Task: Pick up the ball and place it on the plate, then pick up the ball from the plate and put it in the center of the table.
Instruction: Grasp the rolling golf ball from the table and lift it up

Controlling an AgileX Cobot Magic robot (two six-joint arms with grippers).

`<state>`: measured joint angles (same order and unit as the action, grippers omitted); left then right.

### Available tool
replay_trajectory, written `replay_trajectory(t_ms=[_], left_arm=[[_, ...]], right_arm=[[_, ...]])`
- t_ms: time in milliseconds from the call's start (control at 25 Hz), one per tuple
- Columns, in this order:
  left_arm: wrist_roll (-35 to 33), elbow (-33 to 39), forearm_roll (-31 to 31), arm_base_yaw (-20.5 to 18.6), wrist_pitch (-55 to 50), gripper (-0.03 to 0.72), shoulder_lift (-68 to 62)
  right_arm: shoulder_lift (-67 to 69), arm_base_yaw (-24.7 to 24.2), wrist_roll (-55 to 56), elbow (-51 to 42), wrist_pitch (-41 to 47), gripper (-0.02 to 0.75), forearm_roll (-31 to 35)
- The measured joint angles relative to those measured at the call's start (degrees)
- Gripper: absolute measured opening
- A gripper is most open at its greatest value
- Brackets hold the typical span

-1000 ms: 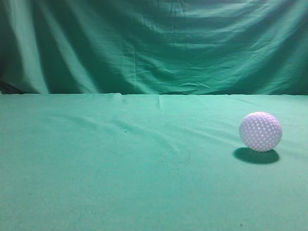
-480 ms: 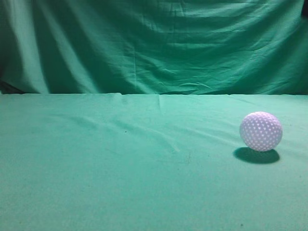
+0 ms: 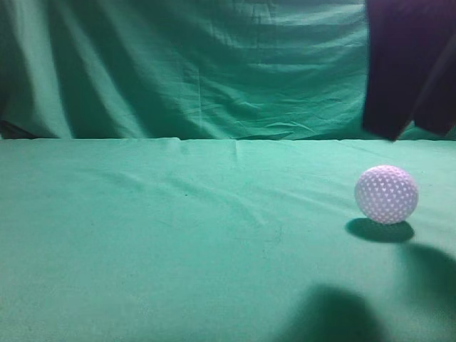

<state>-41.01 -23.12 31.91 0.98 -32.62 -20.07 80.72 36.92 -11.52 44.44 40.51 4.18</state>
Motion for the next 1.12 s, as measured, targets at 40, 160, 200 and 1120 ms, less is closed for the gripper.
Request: replay_trajectory(t_ms=[40, 160, 200, 1120], left_arm=[[0.00, 0.00, 0.00, 0.00, 0.00, 0.000, 0.00], [0.00, 0.00, -0.09, 0.00, 0.00, 0.000, 0.00], [0.00, 0.00, -0.09, 0.00, 0.00, 0.000, 0.00], [0.00, 0.00, -0.09, 0.00, 0.00, 0.000, 0.00]], right_arm=[[0.99, 0.00, 0.21, 0.00, -1.14, 0.543, 0.00], [4.47, 0.00, 1.12, 0.09, -4.54, 0.578, -0.04], [5.35, 0.00, 1.89, 0.09, -5.57, 0.578, -0.04], [11.85, 0.00, 4.28, 4.11, -4.65, 0.306, -3.28]])
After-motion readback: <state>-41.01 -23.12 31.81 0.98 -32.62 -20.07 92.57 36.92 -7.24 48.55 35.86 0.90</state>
